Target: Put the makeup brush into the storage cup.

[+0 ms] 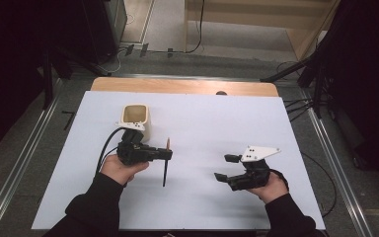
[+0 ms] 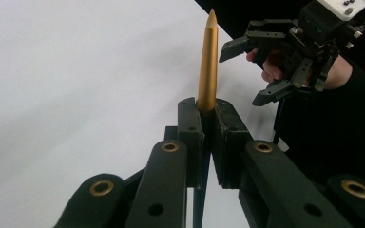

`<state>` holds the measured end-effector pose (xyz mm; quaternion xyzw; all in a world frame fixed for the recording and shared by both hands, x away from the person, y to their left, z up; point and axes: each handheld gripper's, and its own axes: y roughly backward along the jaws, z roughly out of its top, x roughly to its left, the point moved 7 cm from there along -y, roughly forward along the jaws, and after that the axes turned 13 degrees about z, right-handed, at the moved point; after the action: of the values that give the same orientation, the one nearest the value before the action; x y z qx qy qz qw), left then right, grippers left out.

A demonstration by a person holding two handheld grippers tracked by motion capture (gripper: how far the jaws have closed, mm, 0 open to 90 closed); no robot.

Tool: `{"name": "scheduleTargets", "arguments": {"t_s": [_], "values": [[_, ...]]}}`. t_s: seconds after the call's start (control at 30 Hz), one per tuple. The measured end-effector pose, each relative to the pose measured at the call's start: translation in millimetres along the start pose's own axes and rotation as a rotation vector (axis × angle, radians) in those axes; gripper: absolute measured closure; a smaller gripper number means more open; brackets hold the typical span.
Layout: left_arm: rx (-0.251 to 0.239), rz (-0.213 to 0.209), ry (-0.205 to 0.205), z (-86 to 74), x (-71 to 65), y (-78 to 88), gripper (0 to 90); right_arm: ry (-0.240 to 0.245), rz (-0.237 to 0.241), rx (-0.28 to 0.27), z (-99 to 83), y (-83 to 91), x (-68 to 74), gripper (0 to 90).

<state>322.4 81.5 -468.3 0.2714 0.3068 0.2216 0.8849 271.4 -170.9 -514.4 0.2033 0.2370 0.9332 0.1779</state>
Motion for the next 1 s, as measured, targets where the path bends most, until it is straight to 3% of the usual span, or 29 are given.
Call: {"name": "scheduleTargets", "arguments": {"t_s": [1.0], "values": [[0.002, 0.022, 0.002, 2.2, 6.0, 2.3, 83.6, -0.034, -0.044, 0.003, -19.1, 20.4, -8.8, 25.2]]}}
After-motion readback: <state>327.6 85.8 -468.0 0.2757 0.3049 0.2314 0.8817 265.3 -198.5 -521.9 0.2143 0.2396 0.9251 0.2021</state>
